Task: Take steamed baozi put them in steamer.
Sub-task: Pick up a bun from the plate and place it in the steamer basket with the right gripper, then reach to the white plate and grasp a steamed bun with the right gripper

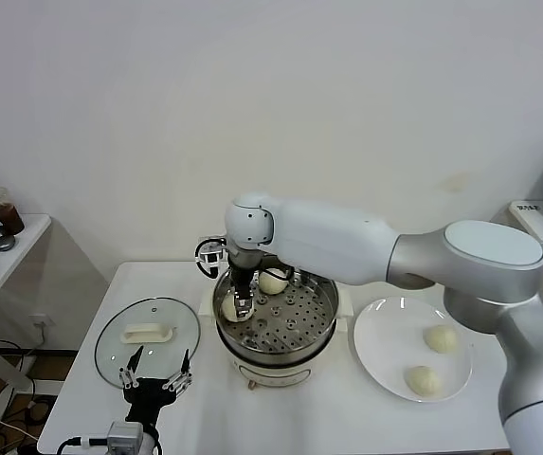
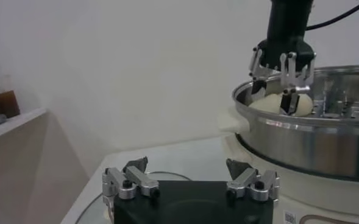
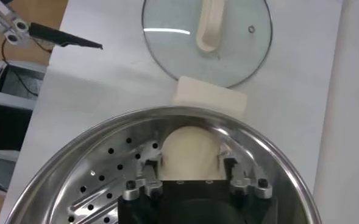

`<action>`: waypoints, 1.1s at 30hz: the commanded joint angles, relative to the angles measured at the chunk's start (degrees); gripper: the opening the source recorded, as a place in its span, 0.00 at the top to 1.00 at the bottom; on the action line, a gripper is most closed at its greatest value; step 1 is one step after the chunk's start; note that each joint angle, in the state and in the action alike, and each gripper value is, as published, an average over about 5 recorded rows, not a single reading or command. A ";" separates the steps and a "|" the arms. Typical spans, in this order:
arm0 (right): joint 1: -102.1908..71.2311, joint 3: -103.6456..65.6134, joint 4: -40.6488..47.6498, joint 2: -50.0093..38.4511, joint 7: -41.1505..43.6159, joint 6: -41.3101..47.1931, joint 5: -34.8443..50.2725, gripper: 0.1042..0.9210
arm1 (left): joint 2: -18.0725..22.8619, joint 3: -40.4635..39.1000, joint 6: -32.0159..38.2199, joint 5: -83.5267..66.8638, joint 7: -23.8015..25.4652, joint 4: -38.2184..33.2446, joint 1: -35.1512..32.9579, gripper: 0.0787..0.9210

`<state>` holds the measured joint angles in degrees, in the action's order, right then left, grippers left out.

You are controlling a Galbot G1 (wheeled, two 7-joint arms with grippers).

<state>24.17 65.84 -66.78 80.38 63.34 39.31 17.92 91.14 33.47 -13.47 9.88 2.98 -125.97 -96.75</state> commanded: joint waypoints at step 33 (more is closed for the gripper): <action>-15.63 -13.25 -29.36 -63.79 14.78 -21.04 -20.26 0.12 | -1.14 0.37 -0.88 -0.11 0.84 -0.94 -2.09 0.12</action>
<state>18.61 56.41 -91.46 26.56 75.40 23.78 5.86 90.16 33.80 -14.31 9.75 3.83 -126.89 -98.64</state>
